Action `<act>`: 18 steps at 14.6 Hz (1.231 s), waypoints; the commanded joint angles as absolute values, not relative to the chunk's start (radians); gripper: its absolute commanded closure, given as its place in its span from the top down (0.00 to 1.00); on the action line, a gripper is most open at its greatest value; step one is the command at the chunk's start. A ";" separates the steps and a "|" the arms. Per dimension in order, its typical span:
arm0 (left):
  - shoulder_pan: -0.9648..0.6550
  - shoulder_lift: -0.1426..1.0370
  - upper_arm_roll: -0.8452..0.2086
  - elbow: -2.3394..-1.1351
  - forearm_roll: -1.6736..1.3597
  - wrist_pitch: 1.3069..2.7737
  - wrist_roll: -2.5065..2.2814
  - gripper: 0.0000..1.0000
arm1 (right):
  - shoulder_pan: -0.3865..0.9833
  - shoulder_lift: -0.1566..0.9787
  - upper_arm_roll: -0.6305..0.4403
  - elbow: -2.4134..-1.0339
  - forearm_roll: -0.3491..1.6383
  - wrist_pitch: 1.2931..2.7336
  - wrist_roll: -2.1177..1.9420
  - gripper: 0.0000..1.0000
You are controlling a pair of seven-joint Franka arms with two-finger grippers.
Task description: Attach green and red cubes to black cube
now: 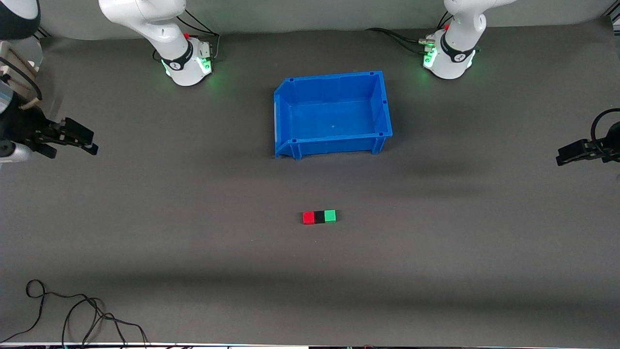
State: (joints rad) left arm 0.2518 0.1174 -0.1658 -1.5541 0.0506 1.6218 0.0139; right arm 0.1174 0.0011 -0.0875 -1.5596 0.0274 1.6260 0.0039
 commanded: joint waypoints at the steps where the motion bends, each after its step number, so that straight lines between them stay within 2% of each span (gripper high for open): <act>1: 0.134 0.087 -0.040 -1.552 0.031 1.621 0.012 1.00 | 0.101 -0.025 -0.071 -1.597 0.009 1.649 -0.006 1.00; 4: 0.006 0.089 0.066 -1.523 0.029 1.609 0.014 1.00 | 0.101 -0.021 -0.067 -1.598 0.012 1.649 -0.011 1.00; 8: -0.032 0.115 0.074 -1.479 0.031 1.611 0.012 0.97 | 0.101 -0.021 -0.067 -1.598 0.012 1.647 -0.014 1.00; 18: -0.034 0.114 0.069 -1.451 -0.031 1.548 0.058 1.00 | 0.101 -0.020 -0.066 -1.598 0.011 1.647 -0.014 1.00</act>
